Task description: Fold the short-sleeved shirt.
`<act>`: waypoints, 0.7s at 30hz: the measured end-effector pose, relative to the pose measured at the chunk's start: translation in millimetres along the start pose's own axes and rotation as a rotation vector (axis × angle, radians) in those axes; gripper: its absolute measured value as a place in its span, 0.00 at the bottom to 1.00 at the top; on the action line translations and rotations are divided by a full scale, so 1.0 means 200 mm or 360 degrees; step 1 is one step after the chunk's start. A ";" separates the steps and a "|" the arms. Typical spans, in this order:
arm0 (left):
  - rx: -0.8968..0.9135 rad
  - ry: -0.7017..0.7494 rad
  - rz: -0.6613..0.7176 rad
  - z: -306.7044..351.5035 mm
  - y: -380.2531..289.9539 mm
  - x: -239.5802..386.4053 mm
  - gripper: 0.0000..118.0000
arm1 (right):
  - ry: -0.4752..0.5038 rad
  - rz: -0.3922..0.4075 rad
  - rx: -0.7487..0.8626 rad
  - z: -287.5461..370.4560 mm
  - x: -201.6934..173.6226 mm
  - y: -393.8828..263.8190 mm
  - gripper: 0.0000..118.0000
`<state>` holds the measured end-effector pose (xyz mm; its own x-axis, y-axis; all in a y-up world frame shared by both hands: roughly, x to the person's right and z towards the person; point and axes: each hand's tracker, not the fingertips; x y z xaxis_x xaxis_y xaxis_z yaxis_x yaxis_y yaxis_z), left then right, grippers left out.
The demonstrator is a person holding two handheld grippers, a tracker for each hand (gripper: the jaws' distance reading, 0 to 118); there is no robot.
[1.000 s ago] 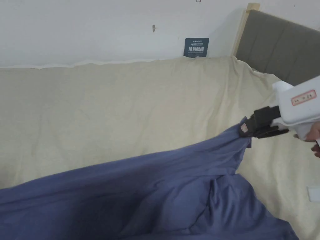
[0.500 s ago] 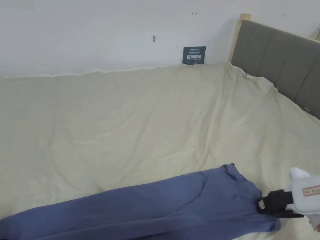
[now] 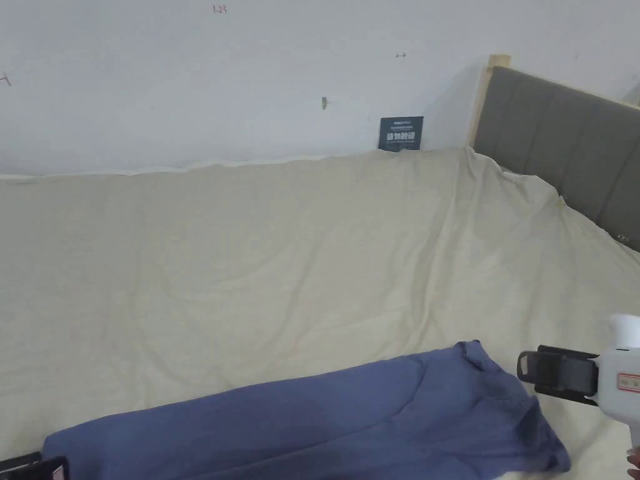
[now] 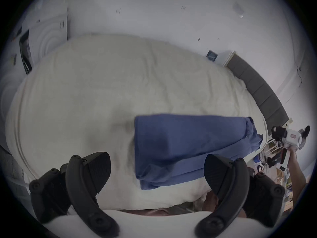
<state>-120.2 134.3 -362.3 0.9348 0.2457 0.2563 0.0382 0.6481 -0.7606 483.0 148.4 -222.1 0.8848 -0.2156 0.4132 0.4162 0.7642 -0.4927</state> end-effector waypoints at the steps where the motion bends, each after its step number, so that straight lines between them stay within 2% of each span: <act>1: 0.0072 0.0016 -0.0012 0.06 -0.01 0.05 0.95 | 0.0049 0.0020 0.0124 0.08 -0.08 -0.01 0.93; 5: 0.0487 0.0023 0.0023 0.26 -0.07 0.24 0.93 | 0.0297 0.0120 0.0544 0.33 -0.42 -0.11 0.91; 6: 0.0556 0.0011 0.0030 0.29 -0.09 0.27 0.91 | 0.0349 0.0130 0.0624 0.36 -0.49 -0.15 0.89; 7: 0.0606 0.0007 0.0034 0.32 -0.09 0.30 0.80 | 0.0385 0.0136 0.0713 0.37 -0.53 -0.19 0.77; 8: 0.0643 0.0007 0.0024 0.34 -0.11 0.32 0.62 | 0.0391 0.0162 0.0766 0.39 -0.59 -0.22 0.58; 9: 0.0682 0.0046 0.0000 0.35 -0.12 0.34 0.29 | 0.0366 0.0205 0.0801 0.40 -0.64 -0.25 0.28; 10: 0.0702 0.0120 -0.0020 0.36 -0.13 0.36 0.00 | 0.0381 0.0283 0.0841 0.39 -0.69 -0.28 0.00; 11: 0.0740 0.0106 -0.0018 0.36 -0.14 0.36 0.00 | 0.0363 0.0290 0.0874 0.39 -0.70 -0.29 0.00; 13: 0.0799 0.0044 -0.0027 0.38 -0.17 0.33 0.00 | 0.0435 0.0248 0.0919 0.39 -0.70 -0.31 0.00; 16: 0.0870 0.0128 -0.0036 0.42 -0.21 0.33 0.00 | 0.0417 0.0181 0.0961 0.42 -0.73 -0.33 0.00; 19: 0.0901 0.0149 -0.0040 0.46 -0.22 0.29 0.00 | 0.0402 0.0238 0.0970 0.44 -0.76 -0.33 0.00; 21: 0.0808 0.0089 0.0069 0.47 -0.18 0.21 0.00 | 0.0405 0.0316 0.0933 0.44 -0.76 -0.32 0.00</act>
<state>-114.5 188.6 -268.5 0.9498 0.2501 0.1878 -0.1643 0.9099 -0.3808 302.5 185.3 -186.4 0.9845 -0.1186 0.1289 0.1213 0.9925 -0.0131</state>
